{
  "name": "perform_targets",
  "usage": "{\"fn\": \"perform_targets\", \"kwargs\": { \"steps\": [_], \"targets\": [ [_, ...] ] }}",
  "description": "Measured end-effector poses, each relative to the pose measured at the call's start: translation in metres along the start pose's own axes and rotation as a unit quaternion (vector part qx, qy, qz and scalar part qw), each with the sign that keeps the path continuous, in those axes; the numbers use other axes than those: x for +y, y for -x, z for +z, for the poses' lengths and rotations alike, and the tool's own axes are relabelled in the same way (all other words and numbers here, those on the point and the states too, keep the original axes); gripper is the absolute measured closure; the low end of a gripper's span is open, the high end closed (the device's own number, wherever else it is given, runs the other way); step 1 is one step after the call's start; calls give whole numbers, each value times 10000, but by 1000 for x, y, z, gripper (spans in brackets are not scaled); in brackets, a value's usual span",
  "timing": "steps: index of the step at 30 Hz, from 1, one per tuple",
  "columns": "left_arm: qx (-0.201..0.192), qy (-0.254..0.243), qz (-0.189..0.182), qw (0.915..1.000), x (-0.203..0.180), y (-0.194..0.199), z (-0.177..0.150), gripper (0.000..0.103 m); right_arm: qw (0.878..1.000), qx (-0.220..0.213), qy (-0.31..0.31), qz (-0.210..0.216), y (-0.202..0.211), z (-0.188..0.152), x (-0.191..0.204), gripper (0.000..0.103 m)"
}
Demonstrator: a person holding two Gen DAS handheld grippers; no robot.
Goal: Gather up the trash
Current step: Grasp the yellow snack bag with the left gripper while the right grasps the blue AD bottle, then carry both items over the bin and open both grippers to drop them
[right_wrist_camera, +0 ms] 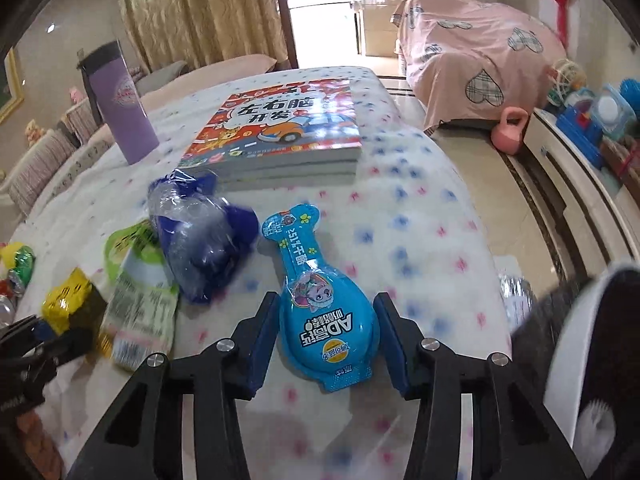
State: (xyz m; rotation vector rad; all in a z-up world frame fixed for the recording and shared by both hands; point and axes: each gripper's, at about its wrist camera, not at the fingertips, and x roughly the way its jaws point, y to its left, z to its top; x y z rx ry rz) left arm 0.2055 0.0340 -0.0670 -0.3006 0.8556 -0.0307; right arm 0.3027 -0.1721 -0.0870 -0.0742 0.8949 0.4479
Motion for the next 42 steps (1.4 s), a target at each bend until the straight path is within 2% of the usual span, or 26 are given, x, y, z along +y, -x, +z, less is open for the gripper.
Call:
{"fn": "perform_targets", "kwargs": {
  "steps": [7, 16, 27, 42],
  "targets": [
    [-26, -153, -324, 9994, -22, 20, -11, 61, 9979, -211, -565, 254, 43, -40, -12, 54],
    [38, -578, -694, 9959, -68, 26, -22, 61, 9937, -579, -886, 356, 97, -66, -17, 54],
    [211, -1015, -1065, 9889, -120, 21, -28, 61, 9881, -812, -1287, 219, 136, -94, -51, 54],
    [322, -1561, -1326, 9783, -188, 10, -27, 61, 9773, -1134, -1778, -220, 174, -111, -112, 54]
  ]
}}
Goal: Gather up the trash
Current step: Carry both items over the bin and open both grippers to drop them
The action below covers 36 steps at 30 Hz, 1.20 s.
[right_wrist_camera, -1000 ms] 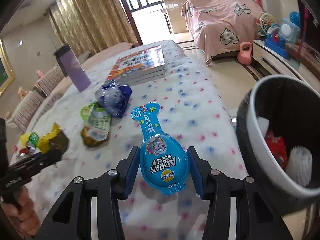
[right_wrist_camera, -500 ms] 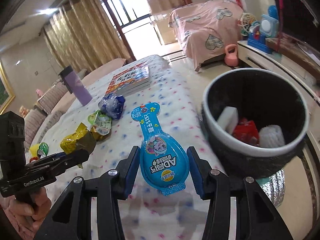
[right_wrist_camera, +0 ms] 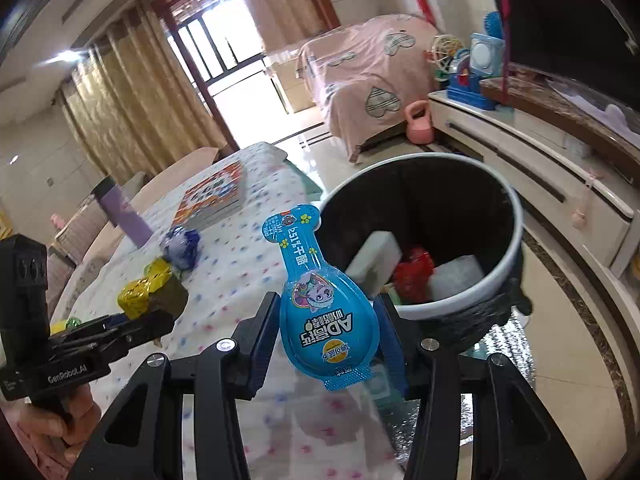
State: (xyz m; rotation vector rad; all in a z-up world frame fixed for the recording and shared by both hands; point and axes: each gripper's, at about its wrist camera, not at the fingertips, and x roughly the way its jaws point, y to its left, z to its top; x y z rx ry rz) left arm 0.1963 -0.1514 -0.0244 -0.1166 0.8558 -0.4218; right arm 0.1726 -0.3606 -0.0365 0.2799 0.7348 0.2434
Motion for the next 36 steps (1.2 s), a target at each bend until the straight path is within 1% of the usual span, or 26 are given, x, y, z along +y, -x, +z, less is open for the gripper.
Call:
{"fn": "perform_targets", "kwargs": {
  "steps": [11, 24, 30, 36],
  "targets": [
    [39, -265, -84, 9996, -29, -18, 20, 61, 9996, -88, -176, -193, 1, 17, -30, 54],
    [167, -651, -87, 9977, -65, -61, 56, 61, 9989, -69, -257, -397, -15, 47, -64, 54],
    [283, -672, -128, 9973, -76, -83, 69, 61, 9985, -25, -289, -456, -25, 59, -76, 54],
    [329, -679, -118, 9971, -81, -96, 76, 61, 9984, 59, -295, -477, -37, 66, -82, 54]
  ]
}}
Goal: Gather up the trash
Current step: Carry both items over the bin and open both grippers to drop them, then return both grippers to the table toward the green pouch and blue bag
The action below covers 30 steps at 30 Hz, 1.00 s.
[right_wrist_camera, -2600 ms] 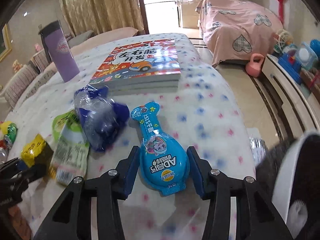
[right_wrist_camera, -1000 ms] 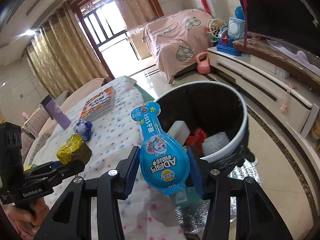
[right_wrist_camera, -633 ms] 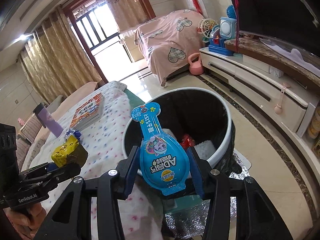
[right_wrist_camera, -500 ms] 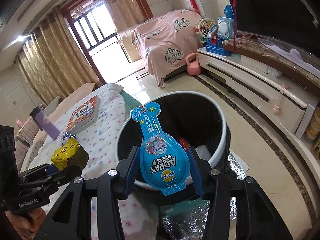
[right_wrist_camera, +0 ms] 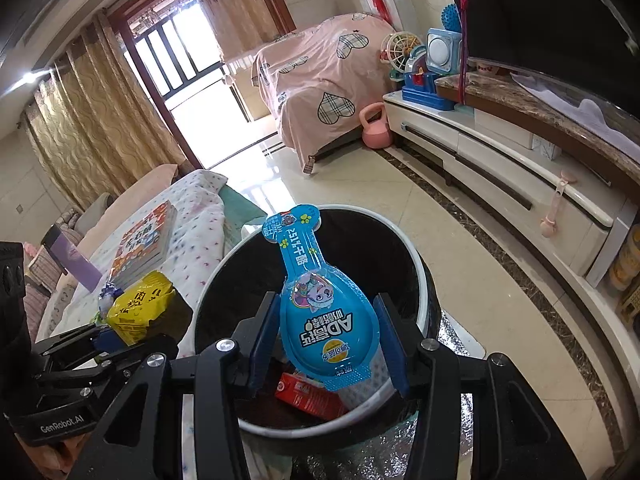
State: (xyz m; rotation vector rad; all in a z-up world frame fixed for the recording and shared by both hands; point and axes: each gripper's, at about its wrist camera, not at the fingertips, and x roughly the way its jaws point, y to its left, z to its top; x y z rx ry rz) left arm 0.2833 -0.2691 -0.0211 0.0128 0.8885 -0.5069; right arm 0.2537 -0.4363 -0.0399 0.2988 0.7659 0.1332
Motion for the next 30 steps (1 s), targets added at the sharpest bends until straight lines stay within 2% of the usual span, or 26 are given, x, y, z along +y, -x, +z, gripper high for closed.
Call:
{"fn": "perform_targets", "kwargs": {
  "steps": [6, 11, 14, 17, 19, 24, 30],
  "targets": [
    [141, 44, 60, 9999, 0, -14, 3, 59, 9999, 96, -5, -32, -10, 2, -4, 54],
    [223, 79, 81, 9997, -1, -20, 4, 39, 9998, 200, -55, -46, -18, 4, -9, 52],
    [196, 133, 36, 9997, 1, -17, 1, 33, 9997, 206, -78, -44, -17, 3, -10, 52],
    [155, 217, 14, 9996, 5, -11, -4, 31, 9997, 160, -158, -13, -13, 1, -11, 41],
    [133, 276, 40, 9995, 11, -4, -11, 30, 9997, 100, -230, 30, -8, -2, -11, 30],
    [51, 501, 88, 9987, 28, 15, -33, 29, 9992, -33, -333, 208, 7, -11, -3, 13],
    [-114, 884, 279, 9956, 59, 47, -63, 29, 9986, -217, -227, 429, 23, -24, 28, 5]
  ]
}}
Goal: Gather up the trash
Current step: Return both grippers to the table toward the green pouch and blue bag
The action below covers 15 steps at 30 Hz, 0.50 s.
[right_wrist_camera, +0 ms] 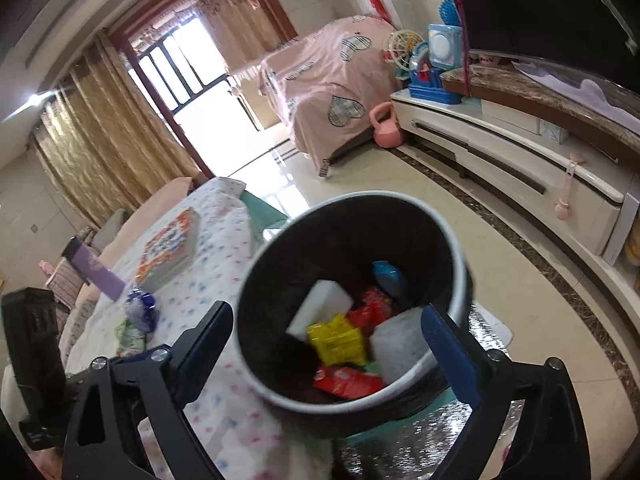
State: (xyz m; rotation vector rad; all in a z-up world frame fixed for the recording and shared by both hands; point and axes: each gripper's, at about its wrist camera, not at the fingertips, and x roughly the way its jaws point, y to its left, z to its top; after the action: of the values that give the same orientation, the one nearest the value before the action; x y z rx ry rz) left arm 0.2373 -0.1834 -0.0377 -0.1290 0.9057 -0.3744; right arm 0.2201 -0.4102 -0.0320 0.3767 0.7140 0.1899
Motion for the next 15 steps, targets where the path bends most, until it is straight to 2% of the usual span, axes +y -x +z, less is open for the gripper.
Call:
{"fn": "perform_targets", "kwargs": {
  "steps": [9, 15],
  "targets": [
    [-231, 664, 320, 9970, 69, 46, -32, 28, 9986, 229, 281, 384, -10, -30, 55, 3],
    [-223, 942, 464, 9942, 100, 61, -53, 27, 9961, 446, 457, 616, -21, -49, 87, 3]
  ]
}}
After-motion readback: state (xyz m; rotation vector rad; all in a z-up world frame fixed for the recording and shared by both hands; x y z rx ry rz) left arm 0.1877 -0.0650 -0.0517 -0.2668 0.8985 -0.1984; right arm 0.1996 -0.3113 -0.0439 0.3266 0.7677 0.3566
